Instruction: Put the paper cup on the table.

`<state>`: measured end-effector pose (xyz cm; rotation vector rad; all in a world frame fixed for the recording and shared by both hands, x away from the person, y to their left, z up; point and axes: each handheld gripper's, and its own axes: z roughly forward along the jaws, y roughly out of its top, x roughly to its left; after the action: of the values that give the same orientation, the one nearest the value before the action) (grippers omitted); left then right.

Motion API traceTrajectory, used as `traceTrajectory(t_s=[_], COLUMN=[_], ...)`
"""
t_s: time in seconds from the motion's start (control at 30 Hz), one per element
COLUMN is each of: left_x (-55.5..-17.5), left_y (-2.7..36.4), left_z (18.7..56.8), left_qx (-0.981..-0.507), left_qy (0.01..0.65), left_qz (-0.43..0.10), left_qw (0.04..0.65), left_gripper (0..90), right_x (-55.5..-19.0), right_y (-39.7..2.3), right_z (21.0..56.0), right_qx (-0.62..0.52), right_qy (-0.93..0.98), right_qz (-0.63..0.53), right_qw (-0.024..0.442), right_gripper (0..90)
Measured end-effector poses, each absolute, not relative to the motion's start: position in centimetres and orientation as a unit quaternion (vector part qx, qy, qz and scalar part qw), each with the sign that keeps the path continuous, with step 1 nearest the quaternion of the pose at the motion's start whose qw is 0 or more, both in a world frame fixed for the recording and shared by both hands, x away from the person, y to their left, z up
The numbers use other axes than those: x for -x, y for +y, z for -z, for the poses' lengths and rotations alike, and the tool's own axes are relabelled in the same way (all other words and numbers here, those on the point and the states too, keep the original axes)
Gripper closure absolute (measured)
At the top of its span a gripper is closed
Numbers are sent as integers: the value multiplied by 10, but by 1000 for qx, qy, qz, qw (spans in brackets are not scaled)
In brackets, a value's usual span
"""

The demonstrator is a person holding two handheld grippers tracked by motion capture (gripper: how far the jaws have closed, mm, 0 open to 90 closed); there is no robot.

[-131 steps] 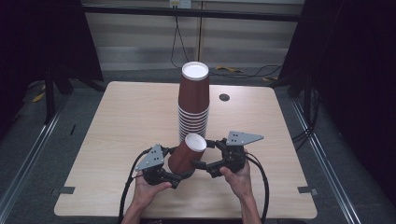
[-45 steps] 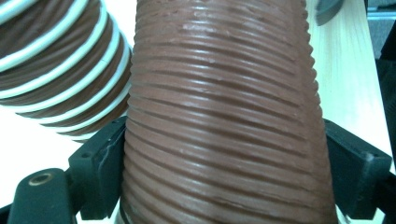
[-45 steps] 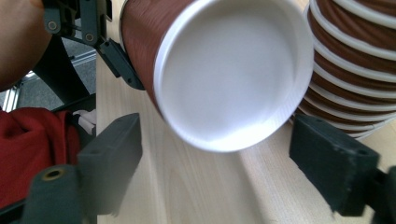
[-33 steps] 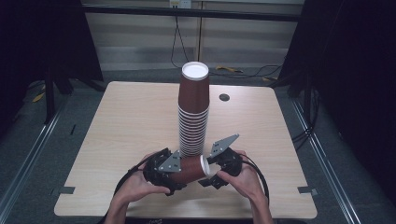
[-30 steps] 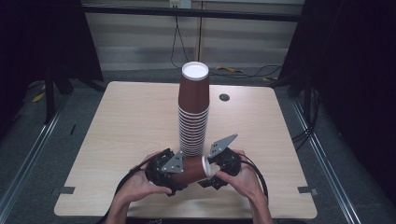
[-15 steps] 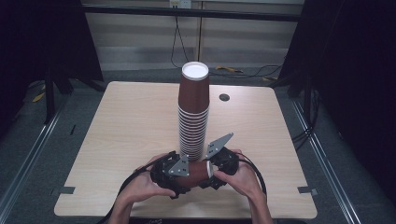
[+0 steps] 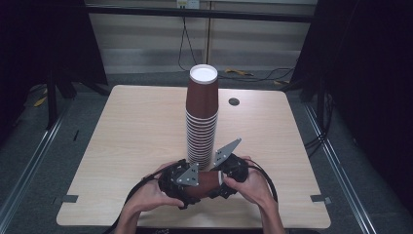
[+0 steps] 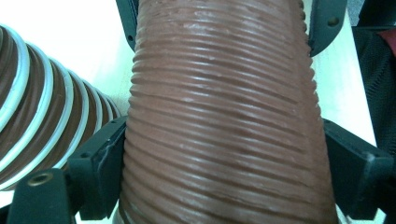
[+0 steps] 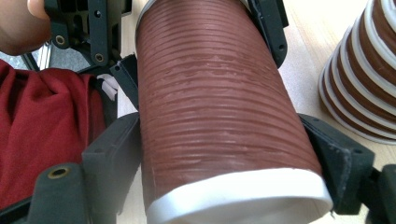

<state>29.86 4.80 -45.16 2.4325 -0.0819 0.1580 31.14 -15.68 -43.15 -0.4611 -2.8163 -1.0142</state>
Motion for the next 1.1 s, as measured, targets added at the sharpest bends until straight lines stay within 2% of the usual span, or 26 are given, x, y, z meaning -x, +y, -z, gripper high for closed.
traceTrajectory(t_s=[0.43, 1.1], left_x=[-303, -306], left_y=[57, 64], left_z=[450, 444], left_qx=[-922, -889], left_qy=[-28, -6], left_qz=[-53, -45], left_qw=[382, 455], left_gripper=[105, 110], right_x=[-313, -312], right_y=[-159, -163], right_z=[431, 427], right_qx=[142, 143], right_qy=[-921, -915], right_qz=[357, 374], right_qw=[65, 47], right_gripper=[206, 209])
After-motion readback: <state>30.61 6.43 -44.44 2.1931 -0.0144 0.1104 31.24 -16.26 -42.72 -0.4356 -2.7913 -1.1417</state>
